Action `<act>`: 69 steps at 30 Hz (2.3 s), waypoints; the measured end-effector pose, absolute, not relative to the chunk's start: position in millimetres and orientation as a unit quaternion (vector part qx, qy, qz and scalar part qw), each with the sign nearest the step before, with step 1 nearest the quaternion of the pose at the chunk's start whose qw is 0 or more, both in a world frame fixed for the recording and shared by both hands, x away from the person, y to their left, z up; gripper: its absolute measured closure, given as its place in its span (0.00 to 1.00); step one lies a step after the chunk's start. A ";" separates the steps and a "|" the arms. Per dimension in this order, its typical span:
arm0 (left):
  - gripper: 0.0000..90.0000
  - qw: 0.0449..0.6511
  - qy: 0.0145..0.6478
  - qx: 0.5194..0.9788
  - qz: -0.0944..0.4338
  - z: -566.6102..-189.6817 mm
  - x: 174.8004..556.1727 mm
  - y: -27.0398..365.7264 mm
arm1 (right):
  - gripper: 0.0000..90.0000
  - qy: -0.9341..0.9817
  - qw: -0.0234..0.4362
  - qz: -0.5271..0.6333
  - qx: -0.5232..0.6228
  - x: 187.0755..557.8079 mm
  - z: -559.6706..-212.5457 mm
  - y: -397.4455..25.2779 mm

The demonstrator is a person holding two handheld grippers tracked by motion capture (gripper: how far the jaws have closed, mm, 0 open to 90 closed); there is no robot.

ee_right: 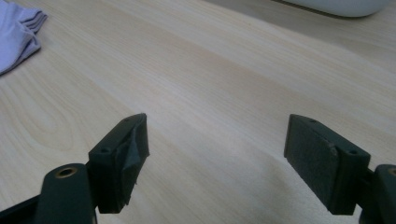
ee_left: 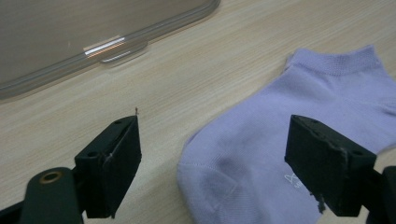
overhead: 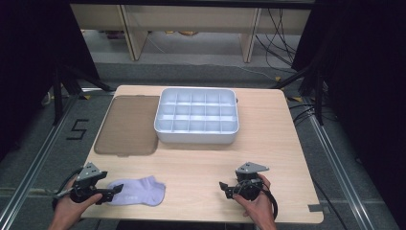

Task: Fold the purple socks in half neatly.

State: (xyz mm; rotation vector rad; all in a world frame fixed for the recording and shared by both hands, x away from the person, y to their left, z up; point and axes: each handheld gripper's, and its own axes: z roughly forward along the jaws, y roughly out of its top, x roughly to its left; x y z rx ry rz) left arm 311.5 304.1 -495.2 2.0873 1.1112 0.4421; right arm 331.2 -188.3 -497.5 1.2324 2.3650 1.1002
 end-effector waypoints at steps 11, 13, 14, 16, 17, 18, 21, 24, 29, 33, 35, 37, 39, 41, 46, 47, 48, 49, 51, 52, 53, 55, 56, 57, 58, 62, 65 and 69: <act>0.20 0.361 0.436 0.807 0.167 -495.7 310.6 303.7 | 0.26 0.814 0.118 0.384 0.419 328.0 -494.5 -177.7; 0.20 0.355 0.434 0.812 0.166 -493.5 310.7 304.8 | 0.26 0.820 0.123 0.385 0.405 327.4 -493.8 -175.1; 0.20 0.357 0.437 0.809 0.168 -493.5 310.6 304.7 | 0.26 0.819 0.113 0.392 0.404 327.4 -493.7 -173.2; 0.20 0.361 0.434 0.807 0.171 -494.1 311.1 305.5 | 0.26 0.817 0.114 0.388 0.411 326.0 -492.0 -171.1; 0.20 0.361 0.435 0.807 0.171 -494.1 311.0 305.5 | 0.26 0.818 0.109 0.392 0.406 326.1 -492.0 -169.0; 0.20 0.362 0.435 0.807 0.171 -494.3 310.9 305.4 | 0.27 0.818 0.111 0.394 0.404 325.1 -491.4 -166.4; 0.20 0.359 0.436 0.808 0.170 -492.3 310.8 305.6 | 0.37 0.823 0.098 0.403 0.389 323.7 -489.2 -157.4; 0.20 0.365 0.438 0.802 0.175 -493.3 309.8 306.4 | 0.54 0.833 0.089 0.408 0.363 321.3 -484.0 -141.3; 0.20 0.364 0.435 0.806 0.170 -492.7 310.6 306.7 | 0.76 0.850 0.088 0.407 0.323 320.8 -482.3 -122.1; 0.20 0.369 0.434 0.804 0.169 -492.2 310.1 306.2 | 0.96 0.859 0.076 0.413 0.294 323.9 -483.7 -104.0; 0.20 0.374 0.430 0.804 0.172 -492.2 310.5 305.8 | 0.98 0.864 0.076 0.408 0.284 324.3 -484.0 -99.6; 0.20 0.370 0.433 0.804 0.172 -492.2 310.3 304.9 | 1.00 0.872 0.075 0.402 0.270 324.5 -484.5 -91.7; 0.20 0.367 0.433 0.806 0.167 -492.1 310.6 305.7 | 1.00 0.875 0.071 0.403 0.258 326.2 -485.7 -83.7; 0.20 0.370 0.431 0.805 0.171 -492.1 310.7 305.7 | 1.00 0.876 0.069 0.404 0.253 327.1 -486.2 -74.6; 0.20 0.375 0.432 0.801 0.174 -492.0 309.8 305.3 | 1.00 0.886 0.063 0.406 0.216 329.8 -486.9 -44.8; 0.20 0.375 0.432 0.802 0.173 -492.1 310.0 305.2 | 1.00 0.888 0.060 0.406 0.209 330.2 -487.6 -37.9; 0.20 0.370 0.433 0.805 0.169 -491.2 310.1 305.3 | 1.00 0.891 0.060 0.401 0.204 330.9 -487.5 -32.3; 0.20 0.371 0.434 0.803 0.172 -491.6 309.9 304.8 | 1.00 0.893 0.059 0.401 0.197 331.6 -488.9 -25.8; 0.20 0.373 0.432 0.803 0.173 -491.9 309.4 304.8 | 1.00 0.899 0.059 0.390 0.192 333.1 -491.1 -15.0; 0.20 0.371 0.433 0.804 0.168 -490.9 309.6 305.3 | 1.00 0.900 0.060 0.388 0.190 333.6 -492.7 -9.4; 0.20 0.377 0.432 0.802 0.170 -491.6 310.0 305.7 | 1.00 0.901 0.056 0.389 0.185 334.5 -494.2 -4.6; 0.20 0.369 0.434 0.804 0.169 -490.5 310.0 306.5 | 1.00 0.906 0.047 0.382 0.177 336.0 -497.4 7.9; 0.20 0.370 0.438 0.802 0.168 -490.6 309.6 305.9 | 1.00 0.906 0.047 0.382 0.177 336.0 -497.4 7.9; 0.20 0.371 0.437 0.802 0.167 -490.9 309.6 306.2 | 1.00 0.909 0.050 0.377 0.172 336.9 -498.5 11.4; 0.20 0.368 0.434 0.805 0.167 -490.4 309.5 306.9 | 1.00 0.909 0.050 0.377 0.170 337.3 -500.7 15.1; 0.20 0.376 0.436 0.800 0.171 -491.1 308.7 306.2 | 1.00 0.918 0.048 0.358 0.162 339.7 -506.6 23.4; 0.20 0.373 0.436 0.802 0.168 -490.4 308.7 306.7 | 1.00 0.920 0.047 0.354 0.162 340.2 -509.5 23.7; 0.20 0.374 0.436 0.801 0.166 -489.5 308.2 307.3 | 1.00 0.921 0.048 0.348 0.167 341.0 -508.3 15.6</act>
